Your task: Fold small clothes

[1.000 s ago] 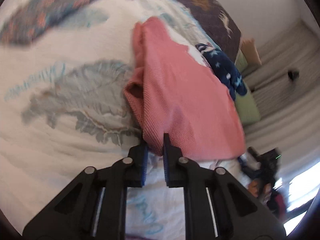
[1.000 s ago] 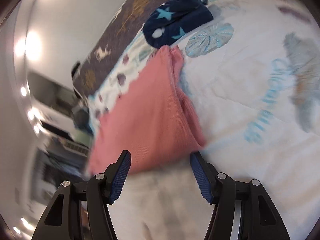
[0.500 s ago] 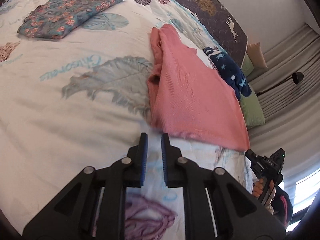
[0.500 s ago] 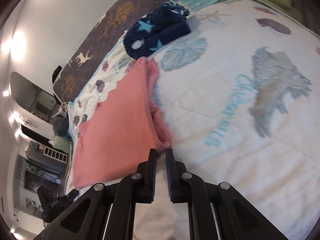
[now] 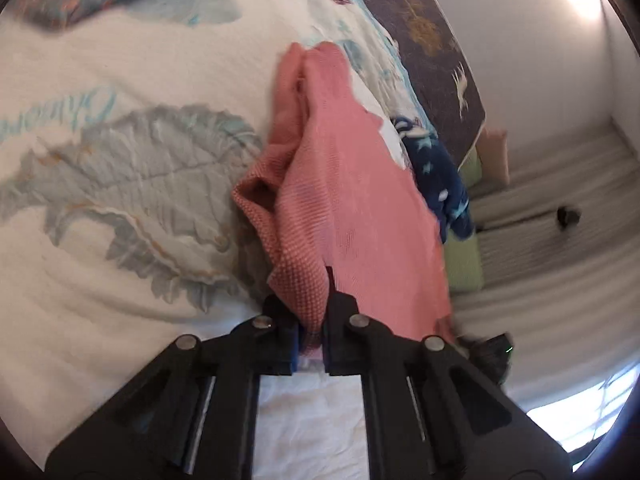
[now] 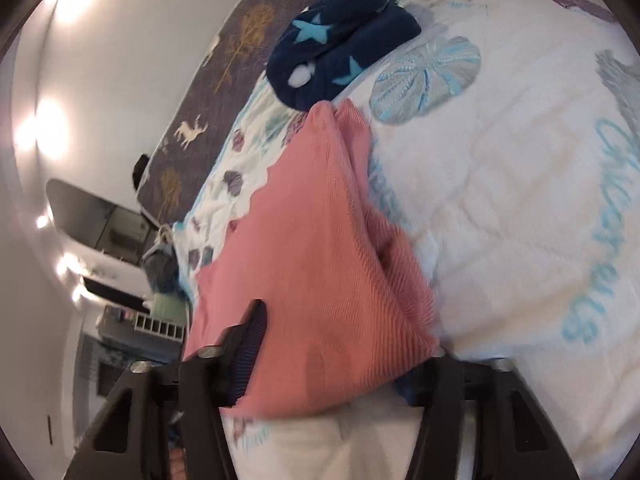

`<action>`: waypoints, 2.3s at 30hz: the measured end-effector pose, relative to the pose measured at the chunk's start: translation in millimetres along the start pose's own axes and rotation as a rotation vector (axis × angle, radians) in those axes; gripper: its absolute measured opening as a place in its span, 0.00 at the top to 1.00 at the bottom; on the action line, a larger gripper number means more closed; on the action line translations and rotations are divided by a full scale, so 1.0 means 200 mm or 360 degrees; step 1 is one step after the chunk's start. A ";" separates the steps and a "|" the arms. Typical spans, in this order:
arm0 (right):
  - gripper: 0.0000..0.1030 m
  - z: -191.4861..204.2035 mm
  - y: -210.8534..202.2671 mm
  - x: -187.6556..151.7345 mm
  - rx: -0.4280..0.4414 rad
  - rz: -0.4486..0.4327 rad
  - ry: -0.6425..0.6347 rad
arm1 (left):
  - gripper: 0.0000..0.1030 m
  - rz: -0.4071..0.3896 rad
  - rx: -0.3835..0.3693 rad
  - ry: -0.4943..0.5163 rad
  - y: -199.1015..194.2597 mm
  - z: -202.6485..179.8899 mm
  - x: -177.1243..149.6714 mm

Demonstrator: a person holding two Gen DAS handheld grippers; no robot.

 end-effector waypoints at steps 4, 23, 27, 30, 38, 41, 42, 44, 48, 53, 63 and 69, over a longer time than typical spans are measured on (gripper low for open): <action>0.95 0.10 -0.10 -0.02 0.0035 0.0010 -0.0081 | 0.92 -0.0065 0.0032 0.0236 -0.15 -0.13 -0.07; 0.82 -0.15 -0.77 -0.68 -0.0442 0.0118 -0.0341 | 0.81 -0.0025 0.0761 0.0649 -0.60 0.08 -0.67; 0.79 -0.08 -0.91 -0.55 -0.0682 -0.0173 -0.0526 | 0.82 -0.0211 0.1051 0.0896 -0.68 0.01 -0.66; 0.78 0.05 -0.91 -0.53 -0.0627 -0.0226 -0.0646 | 0.82 -0.0270 0.1066 0.0925 -0.70 -0.03 -0.63; 0.76 0.23 -0.62 -0.65 -0.0462 -0.0039 -0.0811 | 0.81 -0.0293 0.0991 0.0953 -0.66 -0.13 -0.63; 0.76 0.24 -0.54 -0.67 -0.0432 0.0015 -0.0816 | 0.80 -0.0293 0.0953 0.0982 -0.61 -0.18 -0.63; 0.75 0.24 -0.50 -0.67 -0.0434 0.0030 -0.0813 | 0.76 -0.0285 0.0927 0.0993 -0.59 -0.19 -0.63; 0.74 0.19 -0.45 -0.68 -0.0482 0.0082 -0.0783 | 0.67 -0.0241 0.0916 0.1021 -0.52 -0.15 -0.62; 0.81 0.03 -0.43 -0.67 -0.0576 0.0129 -0.0722 | 0.57 -0.0189 0.1070 0.0906 -0.48 0.07 -0.59; 0.78 0.06 -0.52 -0.60 -0.0603 0.0058 -0.0801 | 0.59 -0.0324 0.0952 0.0893 -0.59 -0.06 -0.50; 0.78 0.31 -0.23 -0.22 -0.0491 -0.0025 -0.0901 | 0.59 -0.0209 0.0567 0.1161 -0.17 -0.54 -0.31; 0.78 0.12 -0.03 -0.08 -0.0646 0.0058 -0.0847 | 0.60 -0.0043 0.0865 0.1079 0.18 -0.30 -0.15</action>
Point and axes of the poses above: each gripper's, at about its wrist camera, not at the fingertips, and y roughly the way its jaws point, z to its left, x to its top, the point moved 8 cm from there along y, roughly the way its jaws point, and after that the axes turned 2 degrees about x, right-handed, at the moved point
